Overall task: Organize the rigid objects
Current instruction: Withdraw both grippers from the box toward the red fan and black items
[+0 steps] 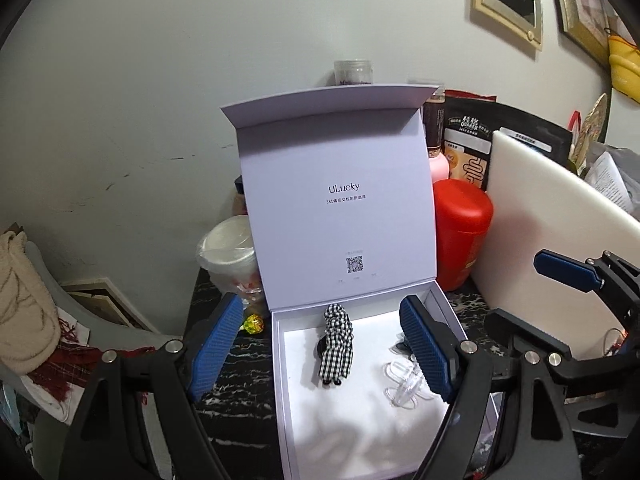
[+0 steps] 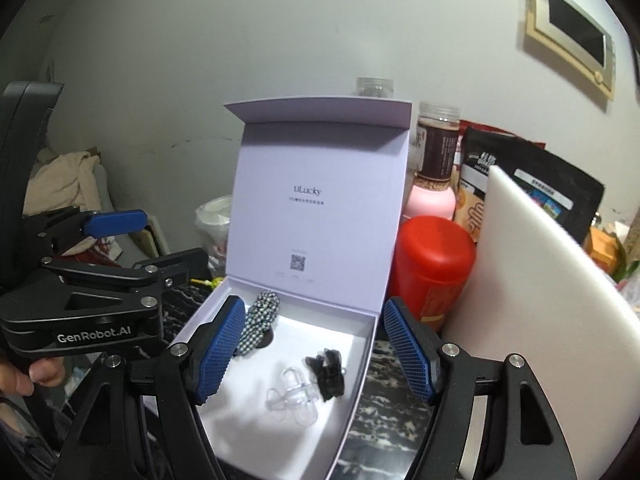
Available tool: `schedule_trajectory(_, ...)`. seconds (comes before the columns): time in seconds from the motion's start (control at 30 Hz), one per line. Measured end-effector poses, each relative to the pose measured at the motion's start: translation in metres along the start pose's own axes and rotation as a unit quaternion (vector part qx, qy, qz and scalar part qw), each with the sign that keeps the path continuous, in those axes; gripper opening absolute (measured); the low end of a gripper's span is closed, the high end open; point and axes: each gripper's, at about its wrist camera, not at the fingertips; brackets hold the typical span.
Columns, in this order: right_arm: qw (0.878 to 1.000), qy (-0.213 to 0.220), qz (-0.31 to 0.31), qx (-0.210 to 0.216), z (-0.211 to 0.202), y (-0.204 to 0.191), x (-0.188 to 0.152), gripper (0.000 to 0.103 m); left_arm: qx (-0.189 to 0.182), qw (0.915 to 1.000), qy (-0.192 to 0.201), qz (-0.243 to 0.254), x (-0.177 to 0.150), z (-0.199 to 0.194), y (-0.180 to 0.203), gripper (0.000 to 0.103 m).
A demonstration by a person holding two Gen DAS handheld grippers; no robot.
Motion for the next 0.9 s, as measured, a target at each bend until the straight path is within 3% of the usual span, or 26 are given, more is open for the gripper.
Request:
schedule_trajectory(0.53,1.0,0.023,-0.005,-0.014,-0.061,-0.033,-0.024,0.073,0.001,0.9997,0.02,-0.012,-0.03,-0.065,-0.014,0.081)
schedule_trajectory(0.9,0.999,0.018,-0.004,-0.027,-0.087,-0.049,-0.052,0.073,-0.018,0.9997,0.007,-0.014,-0.06,-0.09,-0.012,0.081)
Point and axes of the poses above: each gripper's, at about its wrist camera, not at the fingertips, and z roughly the way its jaws point, y to its right, x to its top, and after that the axes turned 14 degrees about x, right-handed
